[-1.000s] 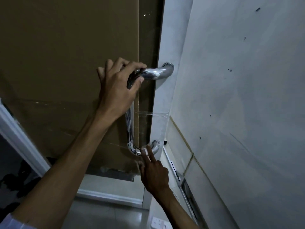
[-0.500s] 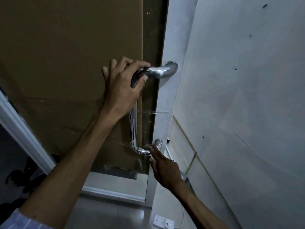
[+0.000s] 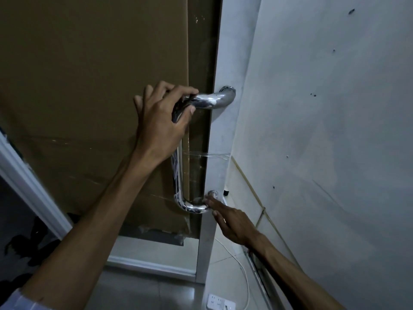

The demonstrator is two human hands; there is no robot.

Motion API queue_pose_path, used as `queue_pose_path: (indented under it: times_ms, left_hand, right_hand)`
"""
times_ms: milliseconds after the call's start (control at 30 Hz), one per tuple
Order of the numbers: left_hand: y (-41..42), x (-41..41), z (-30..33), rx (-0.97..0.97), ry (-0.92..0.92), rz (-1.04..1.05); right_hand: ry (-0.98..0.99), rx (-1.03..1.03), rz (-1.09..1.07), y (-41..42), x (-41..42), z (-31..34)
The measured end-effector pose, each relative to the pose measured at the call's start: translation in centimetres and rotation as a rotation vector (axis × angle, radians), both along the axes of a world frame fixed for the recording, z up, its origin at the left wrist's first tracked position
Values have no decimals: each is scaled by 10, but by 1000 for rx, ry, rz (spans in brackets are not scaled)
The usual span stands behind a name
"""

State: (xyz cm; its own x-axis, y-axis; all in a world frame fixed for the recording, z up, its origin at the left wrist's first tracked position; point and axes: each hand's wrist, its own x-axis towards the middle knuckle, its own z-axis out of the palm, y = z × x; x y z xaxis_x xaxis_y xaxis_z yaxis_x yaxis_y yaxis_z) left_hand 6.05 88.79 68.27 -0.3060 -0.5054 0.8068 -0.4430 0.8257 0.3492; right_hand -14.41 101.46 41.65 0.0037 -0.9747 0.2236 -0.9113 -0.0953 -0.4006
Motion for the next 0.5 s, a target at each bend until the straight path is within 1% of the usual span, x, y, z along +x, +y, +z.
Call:
queue_pose_path:
  times_ms: [100, 300, 400, 500]
  left_hand:
    - [1, 1, 0, -3, 5, -4]
    - [1, 1, 1, 6, -13, -6]
    - [0, 0, 0, 9, -5, -2]
    - [-1, -1, 0, 14, -1, 3]
  right_hand:
    - [29, -26, 63, -5, -10, -4]
    - [126, -78, 2, -28, -29, 1]
    - [181, -136, -50, -28, -25, 4]
    - [201, -253, -82, -21, -24, -7]
